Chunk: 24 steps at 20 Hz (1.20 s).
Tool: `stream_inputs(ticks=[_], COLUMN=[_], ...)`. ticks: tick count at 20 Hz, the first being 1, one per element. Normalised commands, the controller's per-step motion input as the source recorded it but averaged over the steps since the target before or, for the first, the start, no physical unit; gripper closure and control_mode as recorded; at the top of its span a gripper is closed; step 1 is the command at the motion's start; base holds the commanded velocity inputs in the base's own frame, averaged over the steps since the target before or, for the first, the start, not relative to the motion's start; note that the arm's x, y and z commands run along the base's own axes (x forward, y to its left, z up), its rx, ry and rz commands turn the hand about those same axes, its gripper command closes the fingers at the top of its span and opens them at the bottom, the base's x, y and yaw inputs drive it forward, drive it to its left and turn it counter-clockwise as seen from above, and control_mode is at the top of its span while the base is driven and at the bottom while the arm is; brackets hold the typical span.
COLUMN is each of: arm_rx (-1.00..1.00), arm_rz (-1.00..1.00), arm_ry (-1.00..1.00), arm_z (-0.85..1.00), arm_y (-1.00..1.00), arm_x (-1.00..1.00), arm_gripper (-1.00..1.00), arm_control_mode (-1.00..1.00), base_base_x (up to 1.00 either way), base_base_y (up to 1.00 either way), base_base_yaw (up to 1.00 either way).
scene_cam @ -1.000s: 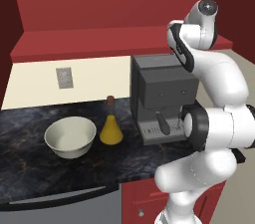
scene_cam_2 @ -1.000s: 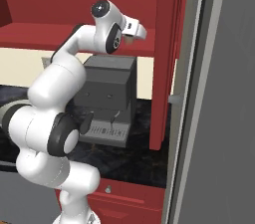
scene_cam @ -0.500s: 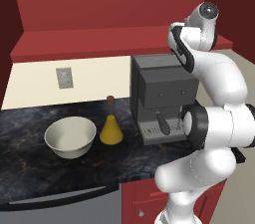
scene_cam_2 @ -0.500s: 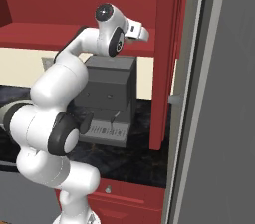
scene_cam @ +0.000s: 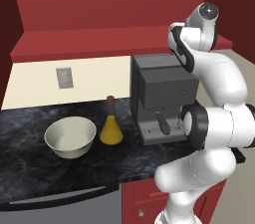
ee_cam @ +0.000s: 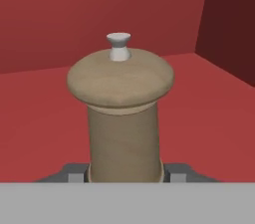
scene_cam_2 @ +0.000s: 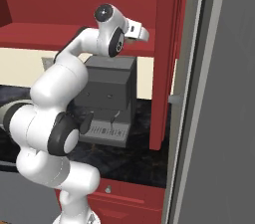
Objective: Retrieve the bottle and the shaker from the cabinet and place them next to the mixing bowl on the counter. Then add garlic from the fridge to the mixing bowl.
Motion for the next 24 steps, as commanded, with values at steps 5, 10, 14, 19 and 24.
stream_inputs(ticks=[5, 10, 14, 19, 24], arm_rx=[0.0, 0.0, 0.0, 0.04, 0.06], arm_rz=[0.0, 0.0, -0.01, -0.05, -0.06], arm_ry=[-0.01, -0.13, -0.04, -0.08, -0.03], arm_z=[0.0, 0.05, 0.05, -0.01, -0.28], arm_y=[0.53, 0.96, 1.0, 1.0, 0.93], arm_x=[-0.41, -1.0, -1.0, -1.0, -1.0], arm_gripper=[1.0, 1.0, 1.0, 1.0, 1.0], arm_control_mode=[-1.0, -1.0, -1.0, -1.0, -1.0], base_base_x=[0.0, 0.0, 0.0, 0.0, 0.0], base_base_y=[0.0, 0.0, 0.0, 0.0, 0.0], base_base_yaw=[0.0, 0.0, 0.0, 0.0, 0.0])
